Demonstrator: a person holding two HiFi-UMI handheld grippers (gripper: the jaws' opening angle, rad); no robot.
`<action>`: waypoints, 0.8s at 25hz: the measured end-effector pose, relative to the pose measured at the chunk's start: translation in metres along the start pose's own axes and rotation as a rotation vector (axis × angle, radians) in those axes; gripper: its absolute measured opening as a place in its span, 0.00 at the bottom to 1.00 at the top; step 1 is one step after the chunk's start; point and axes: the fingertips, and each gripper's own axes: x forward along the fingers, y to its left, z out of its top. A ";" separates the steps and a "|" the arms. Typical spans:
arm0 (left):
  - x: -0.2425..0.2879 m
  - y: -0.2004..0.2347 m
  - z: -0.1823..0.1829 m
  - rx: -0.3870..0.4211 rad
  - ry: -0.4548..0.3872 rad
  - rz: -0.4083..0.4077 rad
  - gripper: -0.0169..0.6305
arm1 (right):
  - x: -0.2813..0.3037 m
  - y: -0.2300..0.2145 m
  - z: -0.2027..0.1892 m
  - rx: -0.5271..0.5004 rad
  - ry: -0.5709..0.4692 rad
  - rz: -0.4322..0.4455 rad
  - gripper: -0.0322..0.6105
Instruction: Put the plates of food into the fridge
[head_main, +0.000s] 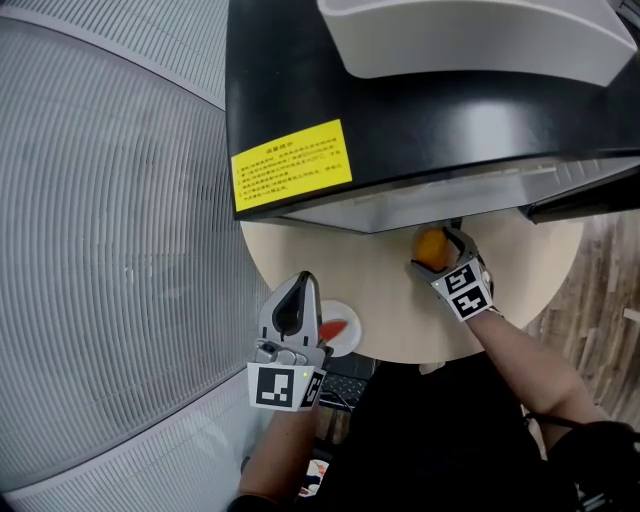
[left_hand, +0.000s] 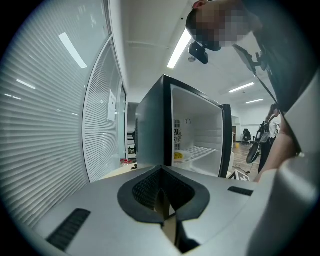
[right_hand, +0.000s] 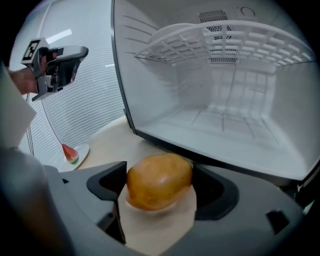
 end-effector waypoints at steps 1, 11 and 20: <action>-0.001 0.000 0.002 0.003 -0.003 0.001 0.03 | 0.000 0.000 0.000 0.007 0.003 0.003 0.68; -0.007 -0.010 0.023 0.026 -0.049 -0.010 0.04 | -0.027 0.004 0.018 0.032 -0.049 0.001 0.68; -0.013 -0.025 0.052 0.055 -0.111 -0.036 0.03 | -0.060 0.000 0.046 0.026 -0.107 -0.017 0.68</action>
